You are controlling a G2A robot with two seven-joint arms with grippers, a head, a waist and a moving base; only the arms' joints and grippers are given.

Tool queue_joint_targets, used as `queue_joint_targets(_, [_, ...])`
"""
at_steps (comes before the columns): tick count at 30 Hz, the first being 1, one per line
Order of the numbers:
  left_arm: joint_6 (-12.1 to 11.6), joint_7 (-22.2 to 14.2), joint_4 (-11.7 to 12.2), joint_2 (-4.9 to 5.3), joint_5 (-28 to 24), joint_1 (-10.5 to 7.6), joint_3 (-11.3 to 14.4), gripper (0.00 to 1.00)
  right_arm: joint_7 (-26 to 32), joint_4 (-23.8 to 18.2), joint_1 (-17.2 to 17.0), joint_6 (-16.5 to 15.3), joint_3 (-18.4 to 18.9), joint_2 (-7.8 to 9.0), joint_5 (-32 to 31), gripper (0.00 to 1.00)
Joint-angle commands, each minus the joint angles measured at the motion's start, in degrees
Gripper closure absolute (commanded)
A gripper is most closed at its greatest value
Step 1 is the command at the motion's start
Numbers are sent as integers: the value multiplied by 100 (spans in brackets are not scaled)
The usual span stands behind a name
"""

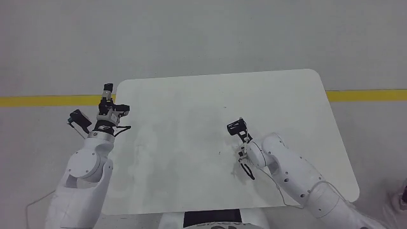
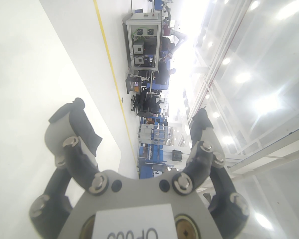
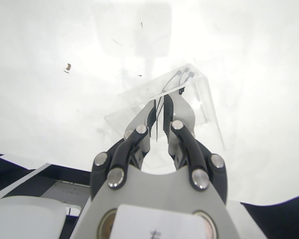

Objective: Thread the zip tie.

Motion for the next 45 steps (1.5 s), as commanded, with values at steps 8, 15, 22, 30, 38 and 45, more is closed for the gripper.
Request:
queue_joint_targets(8, [0, 0, 0, 0, 0, 0, 0, 0, 35, -4, -30, 22, 41, -42, -119, 89])
queue_joint_targets(15, [0, 0, 0, 0, 0, 0, 0, 0, 40, -42, -82, 57, 112, -64, -230, 90])
queue_joint_targets(22, [0, 0, 0, 0, 0, 0, 0, 0, 127, 33, -79, 42, 95, -107, -336, 89])
queue_joint_targets(30, [0, 0, 0, 0, 0, 0, 0, 0, 155, 104, -50, 36, 91, -165, -390, 88])
queue_joint_targets(38, [0, 0, 0, 0, 0, 0, 0, 0, 202, 181, -41, -16, 120, -215, -390, 100])
queue_joint_targets(45, [0, 0, 0, 0, 0, 0, 0, 0, 197, 140, -79, -28, 188, -242, -412, 100])
